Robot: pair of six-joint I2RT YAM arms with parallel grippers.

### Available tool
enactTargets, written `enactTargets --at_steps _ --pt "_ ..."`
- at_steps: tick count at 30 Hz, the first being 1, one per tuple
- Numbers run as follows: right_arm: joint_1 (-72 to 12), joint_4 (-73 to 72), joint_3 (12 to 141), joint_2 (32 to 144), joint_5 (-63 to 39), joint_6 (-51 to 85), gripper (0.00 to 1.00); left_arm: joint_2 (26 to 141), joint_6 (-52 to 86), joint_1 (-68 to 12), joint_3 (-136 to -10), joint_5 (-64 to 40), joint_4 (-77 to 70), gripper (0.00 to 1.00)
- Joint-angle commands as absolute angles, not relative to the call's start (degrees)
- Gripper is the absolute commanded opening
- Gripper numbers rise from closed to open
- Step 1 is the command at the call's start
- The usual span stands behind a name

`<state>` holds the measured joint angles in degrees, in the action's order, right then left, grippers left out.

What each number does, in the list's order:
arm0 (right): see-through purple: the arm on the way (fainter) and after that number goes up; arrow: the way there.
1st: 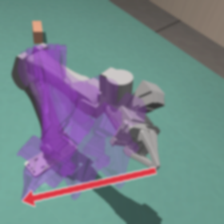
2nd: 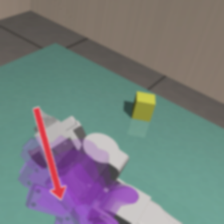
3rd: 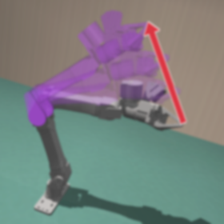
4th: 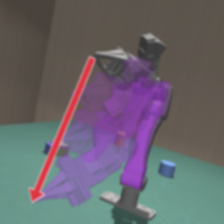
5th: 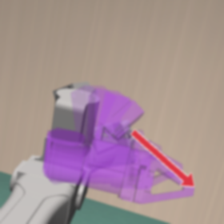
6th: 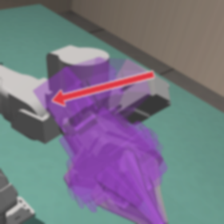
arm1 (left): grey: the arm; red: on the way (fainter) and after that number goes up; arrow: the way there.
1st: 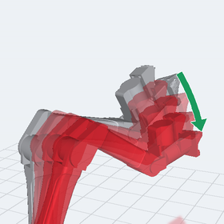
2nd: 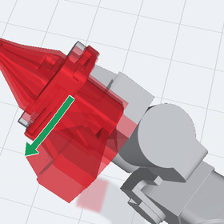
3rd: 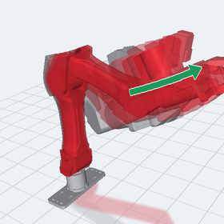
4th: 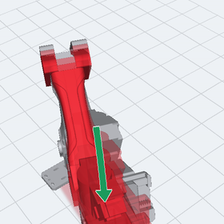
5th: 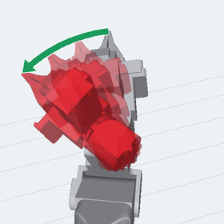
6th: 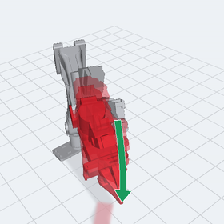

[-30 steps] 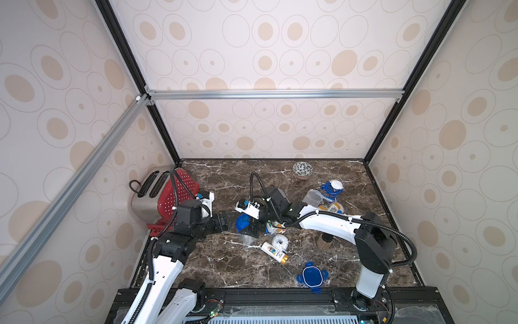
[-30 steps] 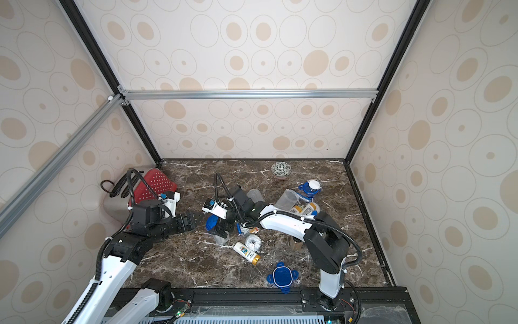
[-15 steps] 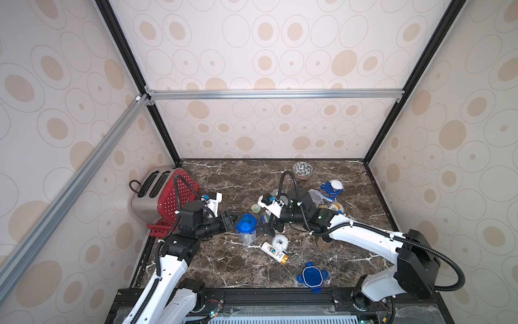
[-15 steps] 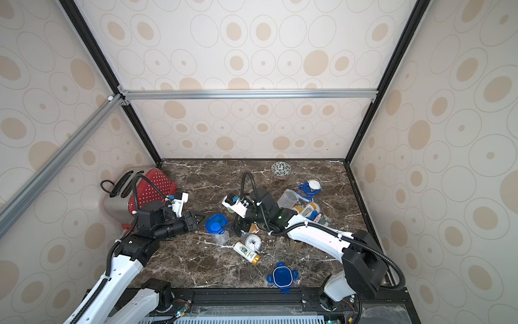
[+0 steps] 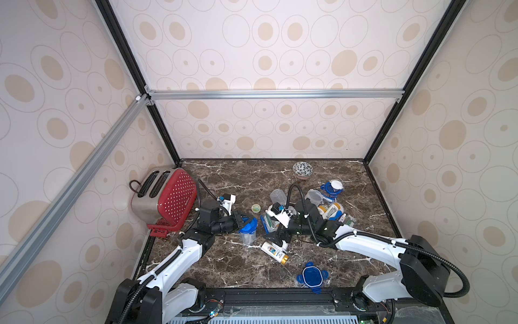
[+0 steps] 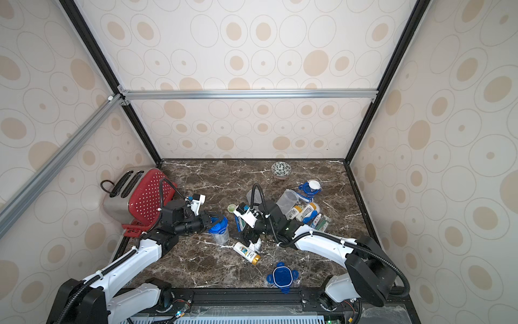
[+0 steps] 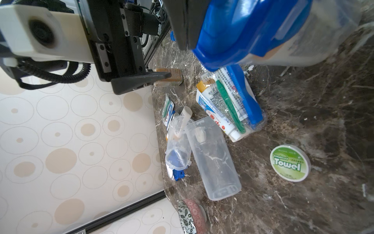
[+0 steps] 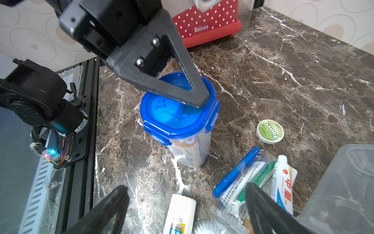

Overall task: Take out toiletry kits
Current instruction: Unfasten the latch on the container.

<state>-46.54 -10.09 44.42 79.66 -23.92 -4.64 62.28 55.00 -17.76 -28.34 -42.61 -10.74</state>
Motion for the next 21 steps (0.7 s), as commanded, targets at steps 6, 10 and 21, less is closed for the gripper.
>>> enactTargets --at_steps 6,10,21 --pt "-46.76 -12.20 45.85 81.96 -30.48 -2.25 0.87 62.93 57.54 -17.93 -26.32 -42.87 -13.14 0.00" --pt "-46.99 -14.29 46.59 84.63 -33.38 0.62 0.81 63.66 56.99 -17.93 -26.72 -42.44 -10.10 0.00" --pt "-48.15 -20.99 47.81 90.55 -41.67 7.76 0.69 65.29 55.29 -17.86 -26.41 -41.85 -7.21 0.00"
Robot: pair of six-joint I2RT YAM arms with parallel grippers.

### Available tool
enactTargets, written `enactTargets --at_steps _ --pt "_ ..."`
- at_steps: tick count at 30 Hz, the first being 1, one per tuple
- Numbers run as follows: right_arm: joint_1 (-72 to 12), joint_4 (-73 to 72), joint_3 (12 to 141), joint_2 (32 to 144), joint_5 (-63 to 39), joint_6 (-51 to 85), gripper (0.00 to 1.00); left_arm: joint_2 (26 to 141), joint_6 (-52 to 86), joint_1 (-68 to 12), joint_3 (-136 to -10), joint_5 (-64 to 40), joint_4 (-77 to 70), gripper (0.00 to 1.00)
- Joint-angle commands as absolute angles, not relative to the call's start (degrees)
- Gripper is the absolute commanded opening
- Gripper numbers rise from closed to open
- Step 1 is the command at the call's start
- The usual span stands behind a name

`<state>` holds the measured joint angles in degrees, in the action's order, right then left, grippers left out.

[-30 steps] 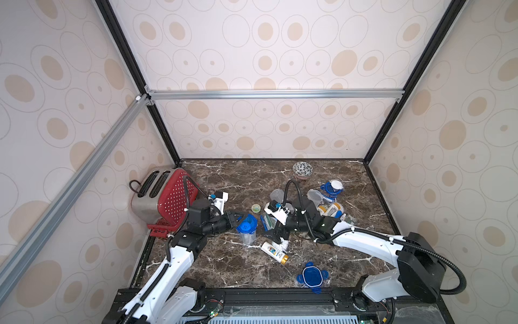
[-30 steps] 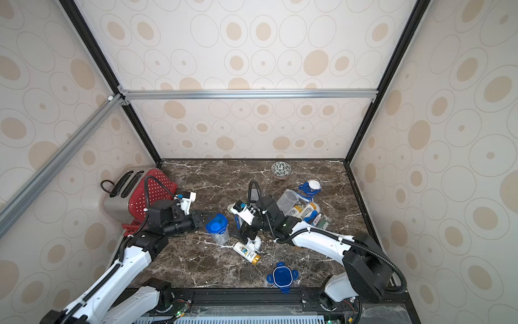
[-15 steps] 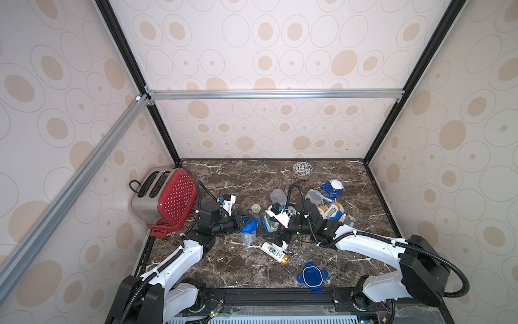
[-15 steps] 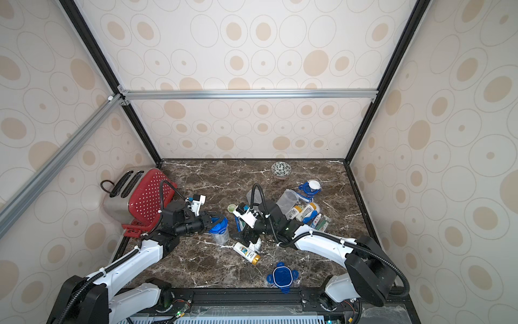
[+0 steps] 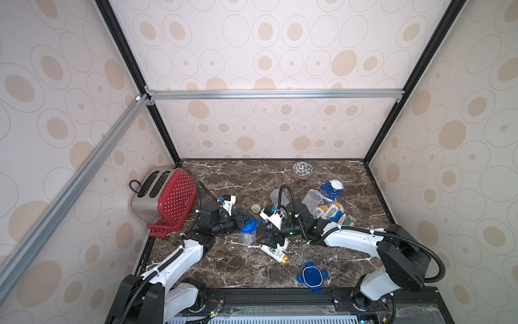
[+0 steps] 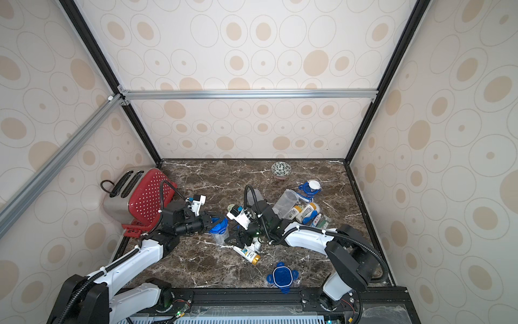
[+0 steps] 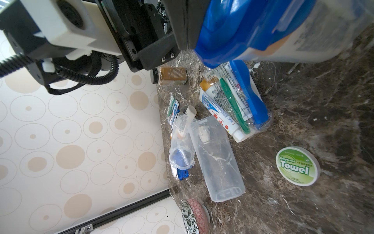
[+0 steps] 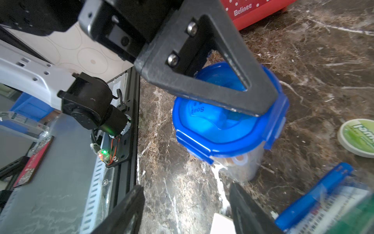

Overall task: Take out toiletry kits
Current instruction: Unfasten the latch on the container.

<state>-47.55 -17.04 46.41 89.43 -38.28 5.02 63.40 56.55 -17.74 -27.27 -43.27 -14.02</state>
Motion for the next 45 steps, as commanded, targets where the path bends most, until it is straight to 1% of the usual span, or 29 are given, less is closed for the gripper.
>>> enactTargets --at_steps 1,9,23,34,45 --pt "-48.25 -21.53 47.86 90.94 -41.96 8.14 0.68 65.46 55.20 -17.88 -26.40 -41.78 -7.04 0.00" --pt "-48.76 -25.97 48.60 94.49 -43.12 11.26 0.68 65.57 54.77 -17.90 -26.72 -41.82 -6.13 0.00" --pt "-48.77 -34.26 49.92 96.23 -47.64 16.53 0.68 65.15 54.49 -17.91 -24.70 -41.14 -5.63 0.00" --pt "-48.95 -46.07 49.13 98.16 -50.89 19.95 0.67 66.29 54.57 -17.85 -23.17 -40.03 -6.59 0.00" --pt "-49.48 -52.67 49.05 98.74 -55.06 21.54 0.67 67.13 54.40 -17.84 -21.60 -39.49 -7.45 0.00"
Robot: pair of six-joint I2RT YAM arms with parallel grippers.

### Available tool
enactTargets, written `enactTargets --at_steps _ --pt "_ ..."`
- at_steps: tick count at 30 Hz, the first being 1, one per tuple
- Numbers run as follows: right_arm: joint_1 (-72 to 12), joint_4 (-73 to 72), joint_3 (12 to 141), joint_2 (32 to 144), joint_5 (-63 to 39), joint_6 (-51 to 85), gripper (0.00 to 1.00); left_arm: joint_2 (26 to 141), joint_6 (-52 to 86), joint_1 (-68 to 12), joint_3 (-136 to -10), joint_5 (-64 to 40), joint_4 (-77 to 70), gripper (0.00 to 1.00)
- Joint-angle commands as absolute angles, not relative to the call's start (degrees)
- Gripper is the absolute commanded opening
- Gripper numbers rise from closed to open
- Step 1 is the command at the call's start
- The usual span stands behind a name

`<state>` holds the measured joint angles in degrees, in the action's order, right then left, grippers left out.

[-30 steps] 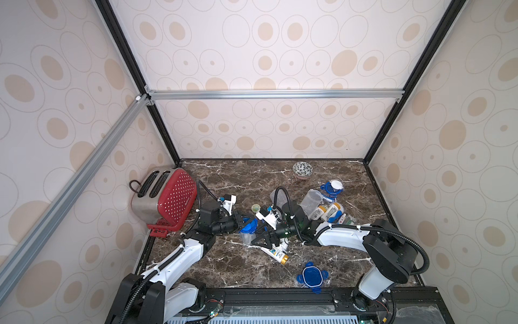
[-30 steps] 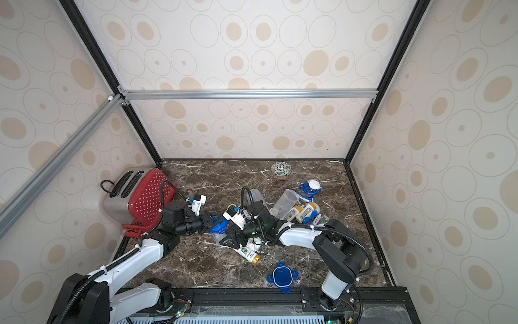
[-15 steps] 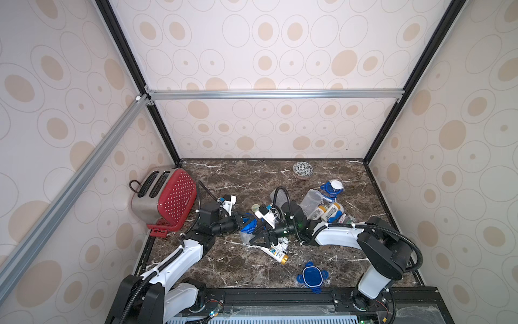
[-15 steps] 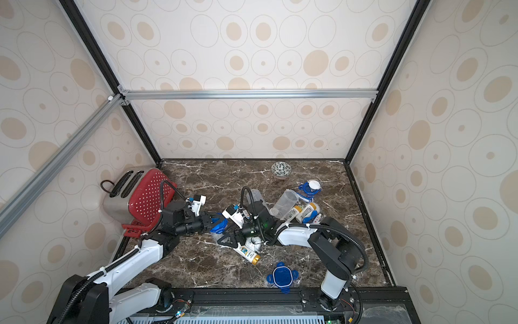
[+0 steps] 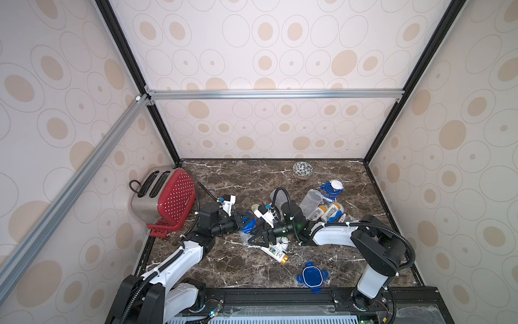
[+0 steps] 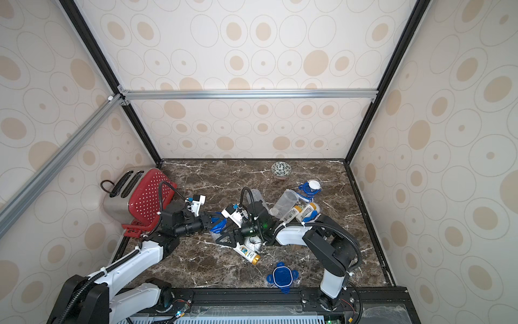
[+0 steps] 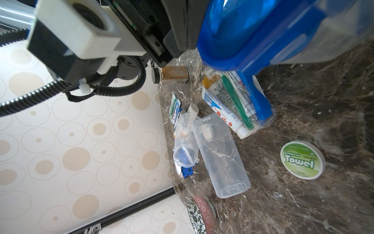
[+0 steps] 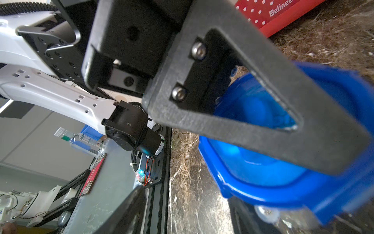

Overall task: Take out toiletry kits
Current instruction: Unfasten the latch on the container.

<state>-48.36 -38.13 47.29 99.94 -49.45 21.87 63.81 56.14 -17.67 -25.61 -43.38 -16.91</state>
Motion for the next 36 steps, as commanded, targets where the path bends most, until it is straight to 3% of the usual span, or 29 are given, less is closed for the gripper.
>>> enactTargets --at_steps 1,22,28,33,34,36 --pt "-49.57 -54.08 48.87 98.86 -55.89 22.15 0.67 67.15 54.40 -17.90 -21.61 -39.49 -7.51 0.00" --pt "-49.48 -61.83 47.59 99.04 -58.32 29.87 0.71 67.85 53.53 -17.92 -21.88 -38.86 -6.59 0.00" --pt "-49.25 -56.33 47.39 98.58 -58.38 25.99 0.71 67.04 53.63 -17.83 -22.64 -39.08 -5.88 0.00" --pt "-48.02 -32.77 49.77 94.80 -59.05 11.06 0.76 62.73 51.07 -17.81 -31.47 -38.30 3.81 0.00" --pt "-47.57 -28.71 50.03 94.02 -58.90 8.30 0.76 62.01 49.43 -17.76 -34.28 -37.47 7.06 0.10" --pt "-45.83 -23.36 49.89 92.42 -58.64 4.49 0.77 61.11 45.68 -17.75 -41.46 -34.69 15.27 0.39"
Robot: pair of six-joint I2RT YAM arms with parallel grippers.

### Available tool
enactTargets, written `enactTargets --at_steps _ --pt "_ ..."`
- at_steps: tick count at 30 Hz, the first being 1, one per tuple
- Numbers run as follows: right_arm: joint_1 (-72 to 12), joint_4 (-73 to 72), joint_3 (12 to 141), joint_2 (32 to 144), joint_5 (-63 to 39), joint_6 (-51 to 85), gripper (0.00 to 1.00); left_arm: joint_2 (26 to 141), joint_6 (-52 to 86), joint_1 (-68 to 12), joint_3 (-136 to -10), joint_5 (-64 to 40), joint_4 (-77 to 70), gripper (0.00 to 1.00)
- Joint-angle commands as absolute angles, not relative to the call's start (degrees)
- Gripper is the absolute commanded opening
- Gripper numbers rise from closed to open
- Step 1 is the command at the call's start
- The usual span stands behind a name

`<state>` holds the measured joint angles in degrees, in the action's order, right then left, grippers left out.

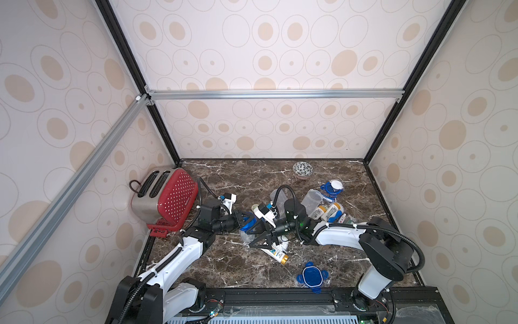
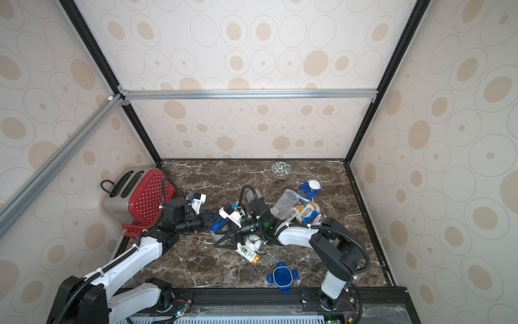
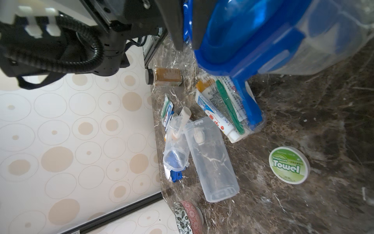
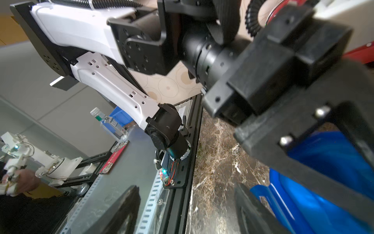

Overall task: Take out toiletry kits
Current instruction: Unfasten the latch on the container, then adjust the container at the center of the board.

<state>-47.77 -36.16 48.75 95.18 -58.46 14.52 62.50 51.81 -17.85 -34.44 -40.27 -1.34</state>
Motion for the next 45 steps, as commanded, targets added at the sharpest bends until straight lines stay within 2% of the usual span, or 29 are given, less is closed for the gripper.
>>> enactTargets --at_steps 1,2,4,6,8,12,17,21,23,29,36,45 --pt "-44.89 -22.98 49.37 91.88 -58.26 4.00 0.77 60.77 44.20 -17.74 -44.24 -33.76 18.20 0.49" --pt "-43.97 -22.75 48.84 91.34 -57.87 3.60 0.77 60.42 42.83 -17.67 -47.41 -32.61 20.86 0.59" --pt "-42.58 -20.04 48.92 90.37 -57.07 1.58 0.78 59.67 40.64 -17.66 -52.31 -30.16 25.58 0.70" --pt "-42.03 -15.41 49.98 89.69 -54.25 -1.89 0.77 58.72 38.54 -17.65 -56.14 -27.44 30.52 0.75" --pt "-41.77 -11.33 51.91 90.29 -50.81 -4.77 0.77 57.08 37.19 -17.62 -57.30 -24.91 34.47 0.75" --pt "-41.70 -6.46 57.27 93.56 -46.92 -8.38 0.76 52.80 36.68 -17.63 -54.19 -23.08 40.68 0.62" --pt "-41.42 -4.55 62.88 98.45 -45.42 -10.46 0.78 47.82 38.20 -17.63 -45.44 -26.91 41.00 0.49" --pt "-41.45 -3.25 65.86 100.99 -44.92 -12.12 0.81 46.67 41.74 -17.72 -39.27 -32.34 34.22 0.36" --pt "-41.43 -2.88 67.01 101.94 -45.94 -12.23 0.81 47.32 43.92 -17.74 -37.17 -34.97 29.73 0.34" --pt "-41.45 -3.03 65.13 100.29 -52.41 -11.89 0.78 51.56 43.57 -17.70 -37.39 -33.38 26.54 0.33" --pt "-41.87 -2.80 60.96 96.77 -52.78 -11.91 0.75 55.61 40.81 -17.73 -39.49 -28.38 27.99 0.33" --pt "-43.33 -4.75 56.72 93.67 -52.65 -10.49 0.75 57.28 37.84 -17.67 -41.45 -23.89 31.27 0.37"
